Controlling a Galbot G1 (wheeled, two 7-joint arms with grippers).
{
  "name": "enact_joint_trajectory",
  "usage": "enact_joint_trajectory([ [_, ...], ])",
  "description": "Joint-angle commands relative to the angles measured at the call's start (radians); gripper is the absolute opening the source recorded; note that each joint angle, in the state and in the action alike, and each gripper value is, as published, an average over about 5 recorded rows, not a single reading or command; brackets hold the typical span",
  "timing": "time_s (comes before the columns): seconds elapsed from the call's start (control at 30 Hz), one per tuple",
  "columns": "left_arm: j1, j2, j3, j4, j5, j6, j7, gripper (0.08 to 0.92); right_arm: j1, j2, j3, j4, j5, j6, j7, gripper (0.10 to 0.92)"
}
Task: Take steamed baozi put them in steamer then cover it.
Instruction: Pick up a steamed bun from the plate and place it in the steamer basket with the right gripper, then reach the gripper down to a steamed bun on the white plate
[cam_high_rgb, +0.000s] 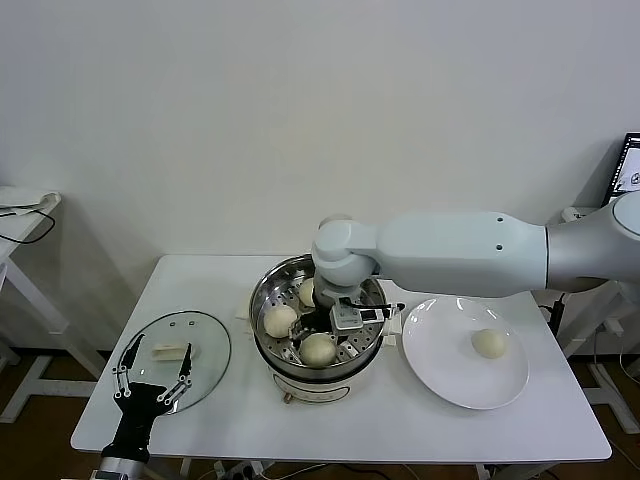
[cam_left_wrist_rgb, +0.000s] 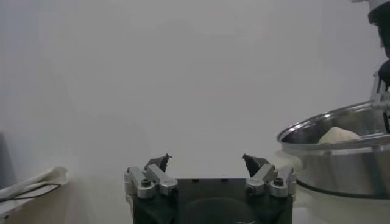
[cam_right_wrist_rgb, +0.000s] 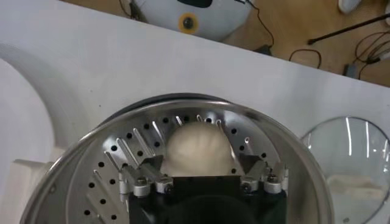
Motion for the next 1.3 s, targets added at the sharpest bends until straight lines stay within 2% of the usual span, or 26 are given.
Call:
enact_joint_trajectory([
  [0.03,-0.002,0.001,0.001,0.001,0.0,0.002,0.001,0.823,0.065,-0.222,0.145,-0.024,0.192,-0.103,-0.17,0.823],
  [0.13,-0.002,0.002,0.004,-0.001,0.002,0.005,0.001,0.823,0.083,-0.346,0.162,-0.098,0.323,-0.259,-0.215,0.823],
  [0.23,-0.001,0.003,0.007,-0.005,0.004,0.008,0.001,0.823,0.07,-0.444,0.158,-0.234,0.42,-0.406,-0.237,0.823],
  [0.37,0.003,0.003,0.01,-0.008,0.008,0.008,0.001,0.823,0.011,-0.509,0.146,-0.424,0.461,-0.49,-0.253,0.823],
  [0.53,0.009,0.001,0.011,-0.012,0.012,0.008,0.001,0.823,-0.147,-0.555,0.16,-0.565,0.44,-0.509,-0.242,0.823],
  [0.73,0.013,-0.004,0.015,-0.014,0.021,0.015,-0.001,0.823,-0.321,-0.549,0.243,-0.66,0.365,-0.499,-0.206,0.823],
  [1.3,0.024,-0.004,0.017,-0.006,0.03,0.018,-0.003,0.823,-0.527,-0.459,0.339,-0.738,0.288,-0.497,-0.106,0.823],
])
